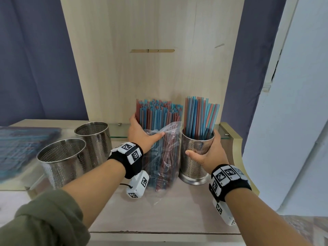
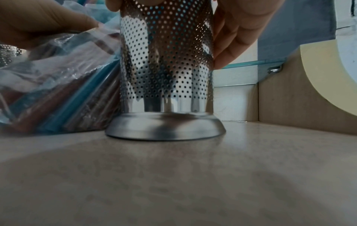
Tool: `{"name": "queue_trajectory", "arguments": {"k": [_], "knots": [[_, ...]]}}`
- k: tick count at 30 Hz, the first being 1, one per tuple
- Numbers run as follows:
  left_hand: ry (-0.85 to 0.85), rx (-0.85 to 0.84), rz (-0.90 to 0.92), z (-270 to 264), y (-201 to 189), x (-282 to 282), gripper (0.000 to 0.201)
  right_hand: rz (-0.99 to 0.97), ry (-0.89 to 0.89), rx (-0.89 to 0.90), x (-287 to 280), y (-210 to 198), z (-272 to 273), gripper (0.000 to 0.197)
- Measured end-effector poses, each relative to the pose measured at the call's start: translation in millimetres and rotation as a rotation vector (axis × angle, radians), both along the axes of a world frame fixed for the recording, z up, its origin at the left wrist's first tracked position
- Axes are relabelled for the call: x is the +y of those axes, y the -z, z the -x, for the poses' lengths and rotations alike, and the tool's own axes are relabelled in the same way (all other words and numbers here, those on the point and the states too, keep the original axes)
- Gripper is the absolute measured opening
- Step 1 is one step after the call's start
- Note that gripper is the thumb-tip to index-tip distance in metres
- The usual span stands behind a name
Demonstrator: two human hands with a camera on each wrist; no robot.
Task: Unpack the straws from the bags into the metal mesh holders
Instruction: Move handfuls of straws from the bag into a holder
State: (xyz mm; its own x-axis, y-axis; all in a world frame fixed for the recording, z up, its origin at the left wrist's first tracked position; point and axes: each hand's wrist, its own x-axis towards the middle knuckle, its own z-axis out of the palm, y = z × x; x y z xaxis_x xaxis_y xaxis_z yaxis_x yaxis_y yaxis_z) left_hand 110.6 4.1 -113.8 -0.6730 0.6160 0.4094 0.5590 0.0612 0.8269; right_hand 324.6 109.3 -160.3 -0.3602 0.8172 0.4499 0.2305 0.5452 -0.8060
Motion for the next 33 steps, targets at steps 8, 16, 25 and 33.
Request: {"name": "queue_trajectory", "arguments": {"k": [8,16,25,33], "knots": [[0.016,-0.055,0.085,13.5,-21.2,-6.4,0.085,-0.009,0.007,0.007,2.6,1.8,1.1,0.111],[-0.005,0.055,0.156,34.9,-33.4,0.8,0.038,-0.008,-0.018,0.024,0.7,1.0,0.2,0.109],[-0.013,0.106,0.171,39.6,-41.9,9.9,0.046,0.002,-0.034,0.024,2.3,0.8,0.9,0.108],[-0.039,0.058,0.025,33.2,-64.6,16.3,0.032,0.005,-0.032,0.019,3.1,1.4,0.8,0.11]]}}
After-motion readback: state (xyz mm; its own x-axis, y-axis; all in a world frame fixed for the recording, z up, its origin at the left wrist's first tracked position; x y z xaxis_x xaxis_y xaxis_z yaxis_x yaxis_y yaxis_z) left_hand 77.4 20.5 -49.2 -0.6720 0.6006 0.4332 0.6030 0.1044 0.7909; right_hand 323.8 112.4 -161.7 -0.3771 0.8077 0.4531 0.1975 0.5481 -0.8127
